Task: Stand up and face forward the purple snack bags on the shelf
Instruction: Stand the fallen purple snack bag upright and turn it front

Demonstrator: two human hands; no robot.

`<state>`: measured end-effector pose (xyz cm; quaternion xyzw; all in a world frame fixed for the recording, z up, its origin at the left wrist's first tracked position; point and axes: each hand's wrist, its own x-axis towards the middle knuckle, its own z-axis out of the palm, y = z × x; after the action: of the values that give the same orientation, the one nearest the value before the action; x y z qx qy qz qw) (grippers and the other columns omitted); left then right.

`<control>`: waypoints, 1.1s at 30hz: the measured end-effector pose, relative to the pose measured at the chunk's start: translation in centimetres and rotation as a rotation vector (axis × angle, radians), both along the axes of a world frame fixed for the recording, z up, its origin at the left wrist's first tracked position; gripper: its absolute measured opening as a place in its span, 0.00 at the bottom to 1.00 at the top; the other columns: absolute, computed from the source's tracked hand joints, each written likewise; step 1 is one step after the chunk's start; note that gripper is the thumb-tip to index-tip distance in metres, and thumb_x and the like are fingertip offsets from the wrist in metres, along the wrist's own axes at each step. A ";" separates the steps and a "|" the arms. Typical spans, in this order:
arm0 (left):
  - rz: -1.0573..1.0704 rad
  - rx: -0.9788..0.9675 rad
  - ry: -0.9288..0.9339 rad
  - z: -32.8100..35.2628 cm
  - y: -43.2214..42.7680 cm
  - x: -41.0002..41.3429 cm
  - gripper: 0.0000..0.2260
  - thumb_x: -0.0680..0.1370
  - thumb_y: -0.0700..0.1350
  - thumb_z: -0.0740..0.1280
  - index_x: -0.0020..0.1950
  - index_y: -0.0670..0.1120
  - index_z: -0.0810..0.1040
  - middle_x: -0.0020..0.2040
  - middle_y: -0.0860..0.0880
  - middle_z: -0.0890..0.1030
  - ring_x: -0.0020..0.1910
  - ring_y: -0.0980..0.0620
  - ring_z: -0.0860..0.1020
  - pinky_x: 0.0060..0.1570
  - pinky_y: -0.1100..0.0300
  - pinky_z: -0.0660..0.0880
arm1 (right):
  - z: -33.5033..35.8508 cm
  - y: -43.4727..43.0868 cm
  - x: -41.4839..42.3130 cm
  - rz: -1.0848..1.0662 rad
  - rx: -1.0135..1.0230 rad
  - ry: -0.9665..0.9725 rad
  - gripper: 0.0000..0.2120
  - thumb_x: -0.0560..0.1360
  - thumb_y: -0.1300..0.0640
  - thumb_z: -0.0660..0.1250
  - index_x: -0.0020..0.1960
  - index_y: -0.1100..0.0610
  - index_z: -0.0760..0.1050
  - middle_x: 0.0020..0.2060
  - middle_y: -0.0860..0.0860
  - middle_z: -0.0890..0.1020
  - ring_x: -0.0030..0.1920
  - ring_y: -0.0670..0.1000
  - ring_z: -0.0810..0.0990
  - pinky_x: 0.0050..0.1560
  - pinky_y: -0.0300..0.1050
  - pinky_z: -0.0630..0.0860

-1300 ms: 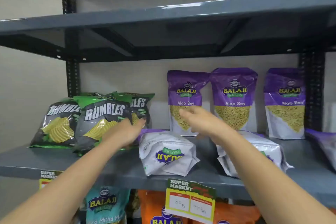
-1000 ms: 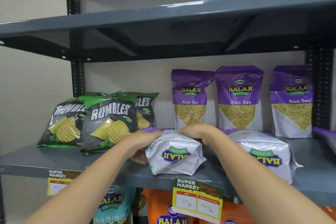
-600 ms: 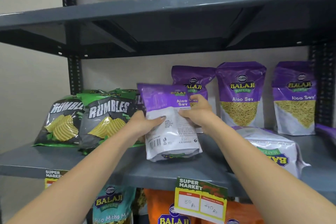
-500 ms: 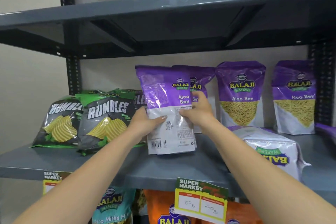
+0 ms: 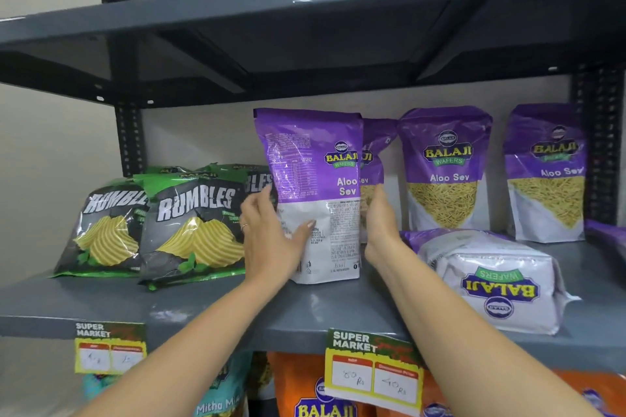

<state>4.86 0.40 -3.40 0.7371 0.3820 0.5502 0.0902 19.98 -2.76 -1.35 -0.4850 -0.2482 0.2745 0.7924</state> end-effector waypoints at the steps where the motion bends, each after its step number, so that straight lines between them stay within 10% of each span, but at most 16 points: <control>1: 0.033 0.111 0.014 -0.2 -0.7 0.0 0.33 0.69 0.54 0.73 0.69 0.47 0.65 0.65 0.45 0.66 0.64 0.44 0.68 0.64 0.50 0.69 | 0.1 -0.2 0.3 0.038 0.000 0.026 0.28 0.74 0.33 0.52 0.57 0.53 0.74 0.48 0.53 0.82 0.39 0.51 0.83 0.32 0.38 0.77; 5: -0.103 0.125 0.179 -0.9 -2.3 1.2 0.23 0.70 0.59 0.70 0.60 0.49 0.73 0.58 0.50 0.68 0.60 0.49 0.71 0.59 0.51 0.72 | -0.3 0.5 1.1 0.125 -0.083 0.025 0.30 0.79 0.36 0.46 0.65 0.57 0.71 0.54 0.57 0.80 0.31 0.49 0.81 0.20 0.33 0.70; 11: -0.177 -0.099 0.005 -1.7 -2.8 3.6 0.24 0.76 0.56 0.64 0.68 0.46 0.64 0.65 0.46 0.64 0.68 0.46 0.62 0.68 0.55 0.61 | -0.6 1.4 0.7 -0.083 -0.200 -0.152 0.20 0.78 0.49 0.55 0.55 0.61 0.79 0.53 0.59 0.84 0.52 0.59 0.82 0.55 0.52 0.78; 16: -0.293 -0.274 -0.246 -0.1 -2.2 4.3 0.26 0.74 0.62 0.64 0.65 0.47 0.66 0.64 0.46 0.69 0.64 0.45 0.70 0.66 0.49 0.67 | -0.6 -0.1 0.7 -0.038 -0.148 -0.247 0.04 0.72 0.61 0.70 0.47 0.57 0.81 0.37 0.54 0.81 0.33 0.49 0.75 0.36 0.40 0.73; 21: -0.293 -0.385 -0.276 1.3 -1.2 3.9 0.32 0.62 0.71 0.69 0.54 0.50 0.68 0.51 0.51 0.75 0.49 0.50 0.77 0.52 0.53 0.75 | -0.7 -0.7 0.0 -0.002 -0.104 -0.303 0.11 0.72 0.62 0.72 0.53 0.58 0.80 0.46 0.53 0.79 0.43 0.49 0.76 0.33 0.36 0.69; 27: -0.458 -0.410 -0.365 0.9 2.0 2.8 0.24 0.63 0.52 0.79 0.50 0.46 0.72 0.44 0.44 0.81 0.37 0.51 0.76 0.40 0.56 0.75 | -1.0 -1.6 0.3 -0.069 -0.076 -0.306 0.18 0.72 0.72 0.59 0.36 0.53 0.79 0.39 0.50 0.81 0.37 0.47 0.77 0.31 0.33 0.70; 33: -0.787 -0.717 -0.300 1.0 4.9 0.1 0.14 0.70 0.54 0.73 0.49 0.47 0.78 0.45 0.47 0.82 0.46 0.48 0.78 0.52 0.53 0.73 | 1.1 -2.5 -0.1 -0.056 -0.016 -0.231 0.04 0.77 0.54 0.61 0.51 0.51 0.73 0.42 0.50 0.78 0.35 0.45 0.72 0.33 0.39 0.64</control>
<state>4.97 5.33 -2.38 0.6610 0.2241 0.4094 0.5876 19.87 -5.31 -0.21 -0.5263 -0.3218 0.1965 0.7621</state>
